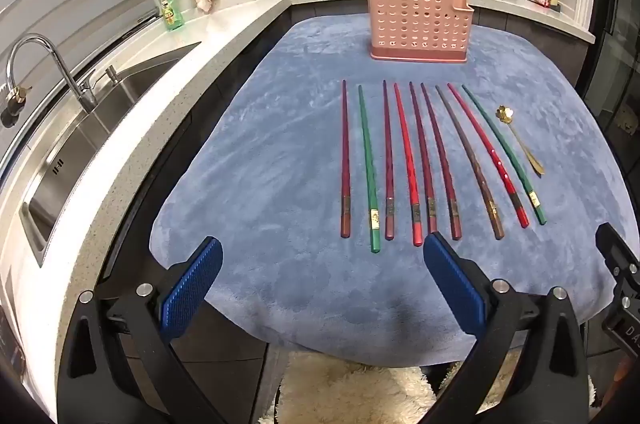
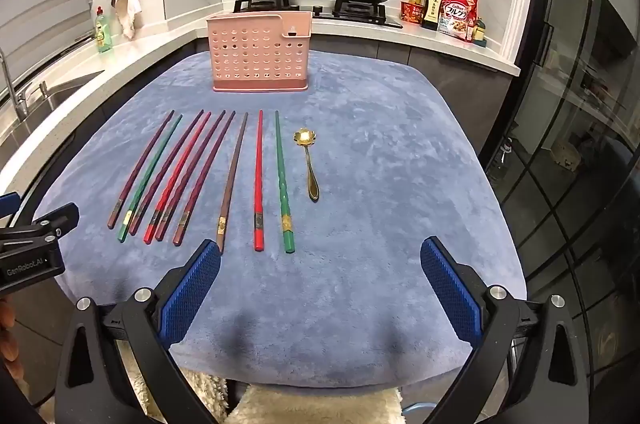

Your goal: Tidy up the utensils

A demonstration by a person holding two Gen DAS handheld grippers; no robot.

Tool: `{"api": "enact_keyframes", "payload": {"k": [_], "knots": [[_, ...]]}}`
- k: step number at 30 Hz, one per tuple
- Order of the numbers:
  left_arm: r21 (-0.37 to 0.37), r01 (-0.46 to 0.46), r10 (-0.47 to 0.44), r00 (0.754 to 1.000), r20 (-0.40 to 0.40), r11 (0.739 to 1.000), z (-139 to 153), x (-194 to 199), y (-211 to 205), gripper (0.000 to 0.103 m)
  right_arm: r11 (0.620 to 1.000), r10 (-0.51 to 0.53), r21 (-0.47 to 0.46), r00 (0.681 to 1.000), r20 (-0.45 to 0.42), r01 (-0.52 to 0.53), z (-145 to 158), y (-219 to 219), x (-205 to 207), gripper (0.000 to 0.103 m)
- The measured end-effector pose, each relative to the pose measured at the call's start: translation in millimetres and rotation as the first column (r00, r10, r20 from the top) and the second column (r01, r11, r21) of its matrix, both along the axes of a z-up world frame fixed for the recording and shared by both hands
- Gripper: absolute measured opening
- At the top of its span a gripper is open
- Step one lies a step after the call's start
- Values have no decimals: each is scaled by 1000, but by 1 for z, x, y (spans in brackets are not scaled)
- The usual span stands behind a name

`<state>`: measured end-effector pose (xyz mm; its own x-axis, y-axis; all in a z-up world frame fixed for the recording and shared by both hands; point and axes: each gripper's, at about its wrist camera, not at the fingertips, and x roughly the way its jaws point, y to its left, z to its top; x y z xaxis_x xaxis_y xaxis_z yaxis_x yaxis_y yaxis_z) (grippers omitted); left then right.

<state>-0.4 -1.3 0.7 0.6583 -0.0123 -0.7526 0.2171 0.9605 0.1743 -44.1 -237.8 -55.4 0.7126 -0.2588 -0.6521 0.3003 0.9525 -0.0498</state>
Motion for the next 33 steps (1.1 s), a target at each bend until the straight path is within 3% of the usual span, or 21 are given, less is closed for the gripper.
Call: {"api": "enact_keyframes", "payload": {"k": [33], "knots": [[-37,-12,12,1000,11,999,5,-1,7,96,1000,-5,-25,1000,4,5,5,0,-3,96]]}}
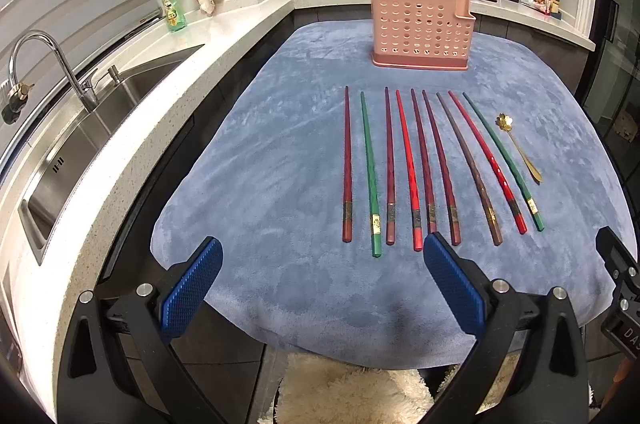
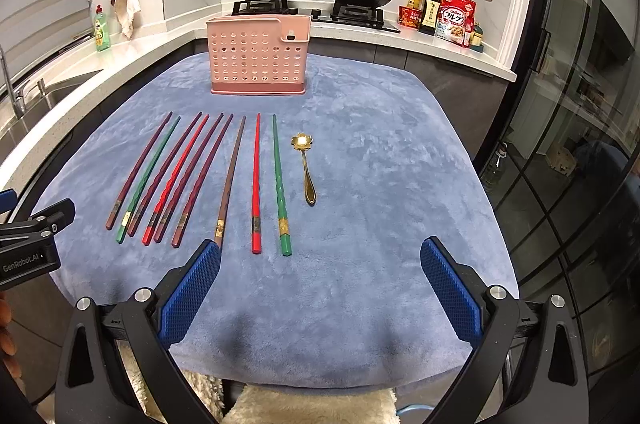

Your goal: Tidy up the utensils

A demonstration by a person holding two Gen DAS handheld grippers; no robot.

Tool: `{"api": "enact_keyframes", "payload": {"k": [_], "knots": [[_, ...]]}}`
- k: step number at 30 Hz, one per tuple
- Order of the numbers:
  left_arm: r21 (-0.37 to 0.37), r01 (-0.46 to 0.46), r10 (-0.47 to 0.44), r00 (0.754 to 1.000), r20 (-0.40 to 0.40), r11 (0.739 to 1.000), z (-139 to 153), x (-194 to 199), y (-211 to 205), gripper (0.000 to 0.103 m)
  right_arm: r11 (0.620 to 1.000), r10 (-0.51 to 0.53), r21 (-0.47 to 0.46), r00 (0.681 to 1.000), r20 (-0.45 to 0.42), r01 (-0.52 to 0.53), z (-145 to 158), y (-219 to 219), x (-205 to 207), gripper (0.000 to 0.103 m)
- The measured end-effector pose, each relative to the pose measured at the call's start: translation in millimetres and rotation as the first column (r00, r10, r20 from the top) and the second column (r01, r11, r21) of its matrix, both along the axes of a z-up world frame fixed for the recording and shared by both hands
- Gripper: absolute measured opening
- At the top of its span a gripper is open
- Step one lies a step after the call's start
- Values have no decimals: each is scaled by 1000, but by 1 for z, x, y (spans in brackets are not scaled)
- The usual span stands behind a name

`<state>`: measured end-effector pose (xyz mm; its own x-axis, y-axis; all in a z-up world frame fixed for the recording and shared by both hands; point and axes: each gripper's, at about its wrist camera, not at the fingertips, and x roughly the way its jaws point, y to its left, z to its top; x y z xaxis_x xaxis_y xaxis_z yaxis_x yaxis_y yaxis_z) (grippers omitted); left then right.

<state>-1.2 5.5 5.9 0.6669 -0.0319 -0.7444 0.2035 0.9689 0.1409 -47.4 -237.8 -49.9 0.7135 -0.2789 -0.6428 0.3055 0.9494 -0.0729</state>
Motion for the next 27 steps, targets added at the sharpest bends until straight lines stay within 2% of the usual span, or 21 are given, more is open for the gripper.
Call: {"api": "enact_keyframes", "payload": {"k": [27], "knots": [[2,5,-5,1000,-20,1000,-5,0,-2,96,1000,-6,7,1000,-10,6,-5,4,4,96]]}}
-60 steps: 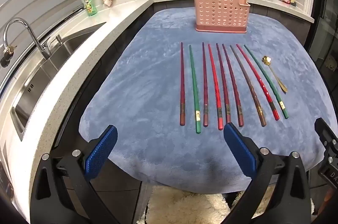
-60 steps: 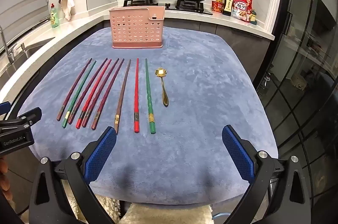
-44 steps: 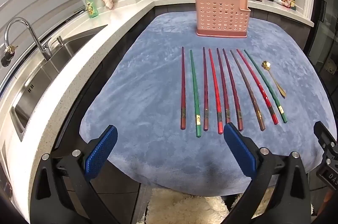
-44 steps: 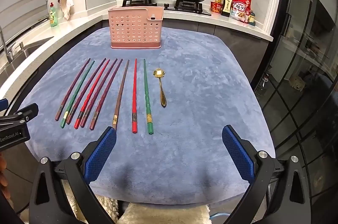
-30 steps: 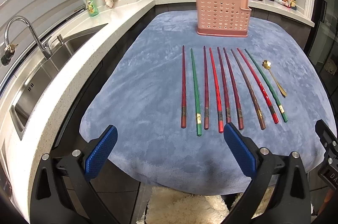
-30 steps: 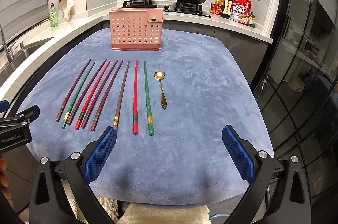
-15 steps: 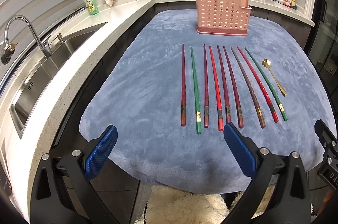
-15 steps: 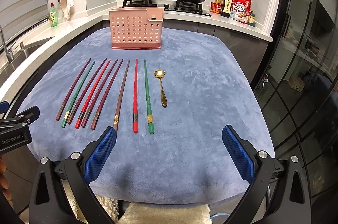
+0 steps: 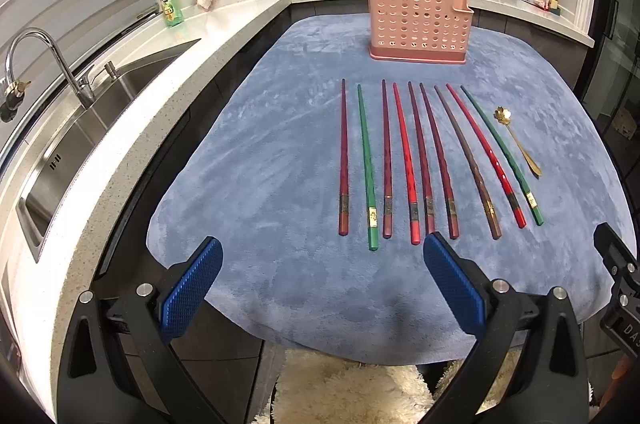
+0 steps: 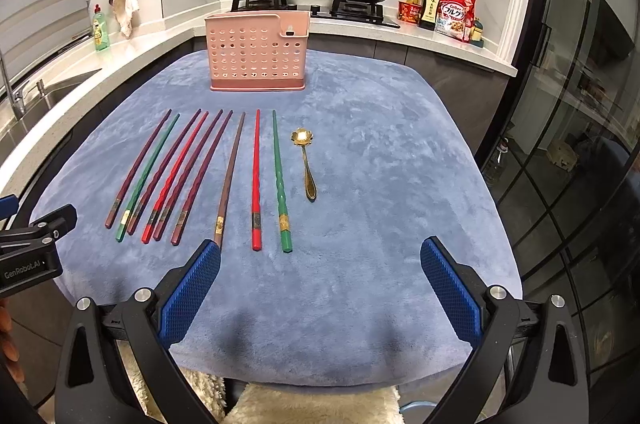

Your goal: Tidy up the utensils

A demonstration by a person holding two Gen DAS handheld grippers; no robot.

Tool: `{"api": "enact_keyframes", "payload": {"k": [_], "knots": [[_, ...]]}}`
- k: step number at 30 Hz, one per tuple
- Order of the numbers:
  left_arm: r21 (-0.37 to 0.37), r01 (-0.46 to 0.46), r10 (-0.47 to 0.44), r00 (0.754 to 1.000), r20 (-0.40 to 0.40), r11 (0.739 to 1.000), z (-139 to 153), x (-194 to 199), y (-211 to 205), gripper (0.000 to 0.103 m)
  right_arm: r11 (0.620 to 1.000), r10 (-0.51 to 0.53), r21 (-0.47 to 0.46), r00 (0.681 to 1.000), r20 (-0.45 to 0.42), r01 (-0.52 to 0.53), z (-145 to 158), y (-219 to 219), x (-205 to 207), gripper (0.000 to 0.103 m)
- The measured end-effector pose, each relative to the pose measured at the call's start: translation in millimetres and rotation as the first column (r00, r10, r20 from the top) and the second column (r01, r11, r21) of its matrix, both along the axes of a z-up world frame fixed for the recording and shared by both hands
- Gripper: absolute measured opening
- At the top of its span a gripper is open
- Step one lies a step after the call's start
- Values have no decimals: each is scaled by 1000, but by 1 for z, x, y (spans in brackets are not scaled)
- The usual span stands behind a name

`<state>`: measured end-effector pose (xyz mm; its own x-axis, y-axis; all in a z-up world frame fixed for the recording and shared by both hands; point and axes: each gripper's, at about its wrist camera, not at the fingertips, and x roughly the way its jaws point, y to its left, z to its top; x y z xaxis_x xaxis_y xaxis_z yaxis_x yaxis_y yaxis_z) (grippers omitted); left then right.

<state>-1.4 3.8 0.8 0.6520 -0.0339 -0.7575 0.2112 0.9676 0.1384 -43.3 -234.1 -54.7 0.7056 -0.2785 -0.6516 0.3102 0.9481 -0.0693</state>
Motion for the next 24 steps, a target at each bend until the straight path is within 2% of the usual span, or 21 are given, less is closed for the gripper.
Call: {"api": "enact_keyframes", "payload": {"k": [24], "knots": [[0,-1,1,1000,-6,1000,-2,-1,-1,96,1000,5,-2,1000,-3,-5,-2,1,2,96]]}}
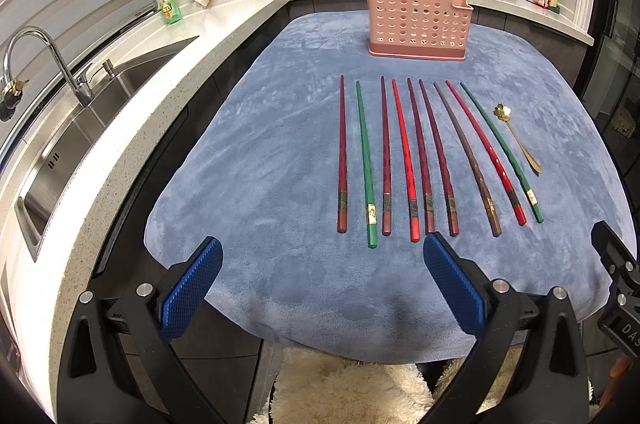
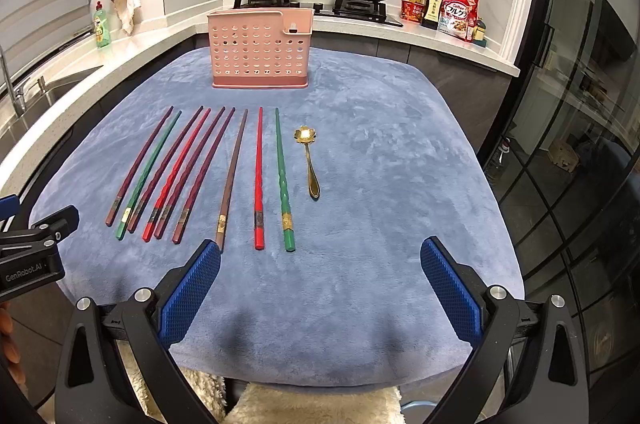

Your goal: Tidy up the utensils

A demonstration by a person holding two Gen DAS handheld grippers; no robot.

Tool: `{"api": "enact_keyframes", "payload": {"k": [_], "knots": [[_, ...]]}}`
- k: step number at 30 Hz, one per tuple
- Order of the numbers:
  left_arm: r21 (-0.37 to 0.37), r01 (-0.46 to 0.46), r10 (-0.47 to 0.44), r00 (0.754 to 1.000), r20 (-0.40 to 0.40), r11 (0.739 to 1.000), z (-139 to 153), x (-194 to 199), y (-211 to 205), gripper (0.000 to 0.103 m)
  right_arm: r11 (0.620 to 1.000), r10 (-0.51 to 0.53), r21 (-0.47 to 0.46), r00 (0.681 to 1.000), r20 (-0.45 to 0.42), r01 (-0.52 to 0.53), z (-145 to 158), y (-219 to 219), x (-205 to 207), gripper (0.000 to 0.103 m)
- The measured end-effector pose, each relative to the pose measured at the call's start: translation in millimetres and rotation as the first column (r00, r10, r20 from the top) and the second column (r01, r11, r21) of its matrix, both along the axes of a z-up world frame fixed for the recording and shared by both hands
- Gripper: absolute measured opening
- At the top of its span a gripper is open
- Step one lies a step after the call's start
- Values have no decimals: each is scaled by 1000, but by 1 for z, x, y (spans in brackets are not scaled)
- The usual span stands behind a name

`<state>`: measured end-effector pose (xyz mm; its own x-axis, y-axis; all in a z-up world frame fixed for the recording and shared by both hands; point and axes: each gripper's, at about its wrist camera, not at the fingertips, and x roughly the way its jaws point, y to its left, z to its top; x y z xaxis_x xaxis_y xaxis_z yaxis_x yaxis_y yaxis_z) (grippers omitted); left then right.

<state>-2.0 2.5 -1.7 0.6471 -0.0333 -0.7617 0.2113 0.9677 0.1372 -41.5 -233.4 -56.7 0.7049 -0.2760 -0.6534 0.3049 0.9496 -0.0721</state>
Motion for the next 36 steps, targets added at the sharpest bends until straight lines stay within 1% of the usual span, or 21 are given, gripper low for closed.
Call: {"api": "enact_keyframes", "payload": {"k": [25,36], "knots": [[-1,0,0,1000,-2,1000,-1,0,0,96,1000,1,-1,1000,-3,-1,-1,1,2,96],[-8,2,-3,1000,-23,1000,-3,7,-2,96,1000,2,4,1000,-6,-2,-2,1,4,96]]}}
